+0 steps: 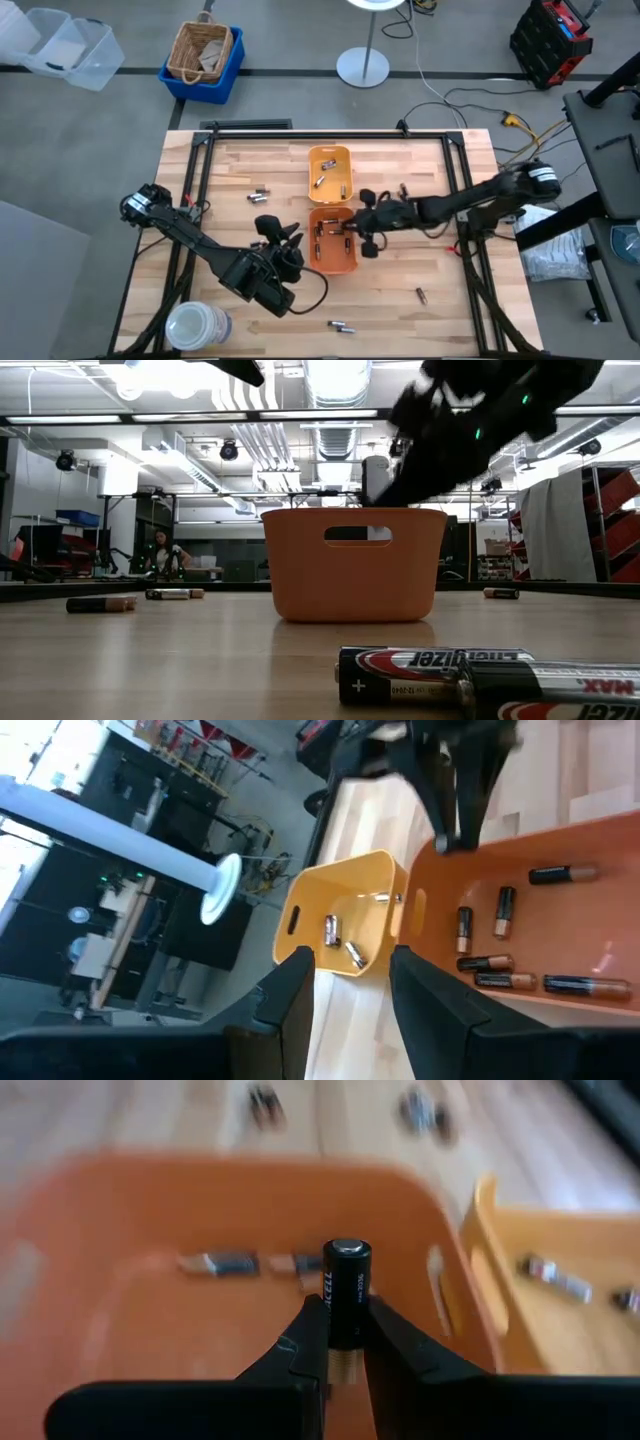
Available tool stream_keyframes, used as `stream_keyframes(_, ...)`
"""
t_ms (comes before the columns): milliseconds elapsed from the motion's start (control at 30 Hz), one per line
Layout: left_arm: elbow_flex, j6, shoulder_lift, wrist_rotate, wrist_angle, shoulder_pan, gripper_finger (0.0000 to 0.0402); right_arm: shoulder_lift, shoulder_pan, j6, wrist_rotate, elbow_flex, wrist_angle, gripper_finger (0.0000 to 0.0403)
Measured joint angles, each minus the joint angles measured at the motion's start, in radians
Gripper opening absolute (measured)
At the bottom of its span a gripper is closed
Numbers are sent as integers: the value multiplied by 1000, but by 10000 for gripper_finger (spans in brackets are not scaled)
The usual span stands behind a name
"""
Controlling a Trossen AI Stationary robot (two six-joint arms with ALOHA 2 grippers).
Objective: Sort batteries
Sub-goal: Put the black battery into the orange bin, then put the silver battery into the yellow bin
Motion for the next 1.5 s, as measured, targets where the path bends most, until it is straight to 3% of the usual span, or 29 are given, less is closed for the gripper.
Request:
stream_keyframes(167,1,-50,0,59,-5,0,114,101,-2,3,3,6,-6,37)
stream_keyframes(433,1,-77,0,82,-7,0,114,151,-3,29,6,59,-7,144)
stream_keyframes(600,1,-77,0,85,-10,0,114,70,-2,11,26,109,-159,173)
stream_keyframes(767,1,-71,0,92,-15,0,114,-136,-2,81,105,212,-537,168)
stream_keyframes(833,1,-70,0,113,-17,1,114,-214,-6,151,71,238,-671,161)
stream_keyframes(900,1,-70,0,222,-11,9,114,-285,-6,198,6,245,-752,153)
stream_keyframes(1000,1,-83,0,422,-6,18,114,-368,10,260,-68,230,-806,142)
stream_keyframes(1067,1,-103,0,486,-5,19,114,-404,29,291,-75,214,-834,134)
stream_keyframes(1300,11,-231,-15,560,-76,23,114,-433,80,326,-75,155,-834,106)
stream_keyframes(1500,16,-233,-22,600,-169,48,114,-384,79,309,-72,155,-820,85)
